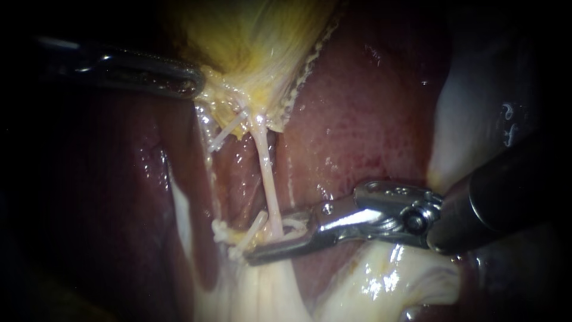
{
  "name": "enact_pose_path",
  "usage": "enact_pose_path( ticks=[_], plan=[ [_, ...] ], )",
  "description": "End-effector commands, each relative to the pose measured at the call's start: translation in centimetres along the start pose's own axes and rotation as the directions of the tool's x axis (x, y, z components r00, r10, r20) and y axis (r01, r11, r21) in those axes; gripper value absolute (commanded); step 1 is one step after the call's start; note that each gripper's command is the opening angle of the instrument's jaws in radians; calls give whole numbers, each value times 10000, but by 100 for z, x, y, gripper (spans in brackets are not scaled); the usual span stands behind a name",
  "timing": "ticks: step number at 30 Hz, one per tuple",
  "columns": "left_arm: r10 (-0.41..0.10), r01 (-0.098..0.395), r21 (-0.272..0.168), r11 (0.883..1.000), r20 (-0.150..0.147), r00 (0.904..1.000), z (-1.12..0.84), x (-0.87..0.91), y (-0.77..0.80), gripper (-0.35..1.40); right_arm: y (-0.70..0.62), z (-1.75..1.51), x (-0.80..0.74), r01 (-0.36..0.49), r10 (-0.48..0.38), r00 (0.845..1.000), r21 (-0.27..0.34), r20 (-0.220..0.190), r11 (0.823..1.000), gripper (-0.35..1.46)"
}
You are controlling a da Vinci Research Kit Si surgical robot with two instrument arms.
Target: Clipping first clip right tube
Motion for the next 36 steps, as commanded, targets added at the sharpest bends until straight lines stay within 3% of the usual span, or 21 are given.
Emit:
enact_pose_path(
  ticks=[1, 4, 6, 14, 19, 25, 31, 36],
  plan=[
    [10, -10, 2, 10000, -1, 10000, 0, 0, 0, -35, 0, 0, 0, 2, -2, 10000, -9, -1, 10000, 27],
    [10, -10, 2, 10000, -1, 10000, 0, 0, 0, -35, 1, 3, 3, -78, 77, 9999, -119, -89, 9999, 43],
    [10, -10, 0, 10000, -1, 10000, 0, 0, 0, -35, 4, 6, 7, 459, -476, 9981, -433, -379, 9980, 48],
    [12, -12, 1, 10000, -1, 10000, 0, 1, 0, -35, 15, -2, 33, 1164, -1196, 9906, -512, -665, 9919, 50],
    [13, -13, 1, 10000, -1, 10000, 0, 1, 0, -35, 14, -4, 35, 1265, -1291, 9895, -420, -654, 9911, 50],
    [14, -14, -4, 10000, -30, 10000, 0, 1, 0, -35, 9, -4, 34, 1357, -1306, 9879, 589, -839, 9890, 50],
    [15, -15, -1, 10000, -31, 10000, -1, 1, 0, -35, -1, -6, 32, 1272, -939, 9837, 2253, -1531, 9659, 49],
    [16, -16, -1, 10000, -31, 10000, -1, 1, 0, -35, -10, -5, 32, 1181, -714, 9842, 3005, -1619, 9465, 49]
  ],
)
